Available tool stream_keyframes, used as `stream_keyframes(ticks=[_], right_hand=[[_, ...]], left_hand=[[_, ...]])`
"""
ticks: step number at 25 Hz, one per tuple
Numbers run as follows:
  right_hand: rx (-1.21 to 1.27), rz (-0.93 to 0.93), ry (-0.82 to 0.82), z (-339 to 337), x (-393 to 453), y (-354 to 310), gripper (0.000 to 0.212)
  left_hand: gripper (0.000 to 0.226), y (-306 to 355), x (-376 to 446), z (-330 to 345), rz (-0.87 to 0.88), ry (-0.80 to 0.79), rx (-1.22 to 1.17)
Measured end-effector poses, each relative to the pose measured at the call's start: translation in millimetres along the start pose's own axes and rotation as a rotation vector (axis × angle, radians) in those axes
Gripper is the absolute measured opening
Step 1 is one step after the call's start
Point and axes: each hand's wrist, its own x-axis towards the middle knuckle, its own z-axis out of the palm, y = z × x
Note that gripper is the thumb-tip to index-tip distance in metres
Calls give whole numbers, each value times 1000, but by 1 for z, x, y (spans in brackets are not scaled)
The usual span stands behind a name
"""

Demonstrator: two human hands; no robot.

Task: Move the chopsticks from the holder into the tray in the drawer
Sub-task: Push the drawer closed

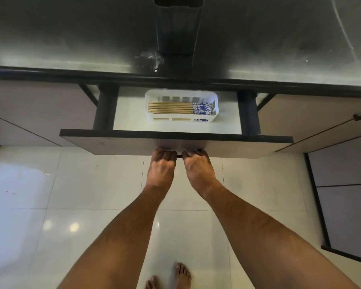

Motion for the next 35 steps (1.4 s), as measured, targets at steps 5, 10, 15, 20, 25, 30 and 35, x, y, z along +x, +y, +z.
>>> stream_keyframes(ticks=[5,10,15,20,25,30,35], right_hand=[[28,0,3,-14,62,15,34],[-28,-1,-4,-29,121,28,39],[-132,32,-55,-34,154,32,66],[-124,53,45,-38,169,33,47],[-119,-2,90,-40,175,39,37],[-83,-19,92,-45,175,38,32],[5,16,100,-48,174,36,27]], left_hand=[[60,-16,64,6,19,48,-13],[60,-29,123,6,5,57,-17],[75,-33,152,8,-31,6,63],[60,-34,172,3,10,92,110],[49,-36,181,5,39,139,125],[47,-36,183,2,50,121,148],[49,-38,182,-1,70,119,126]])
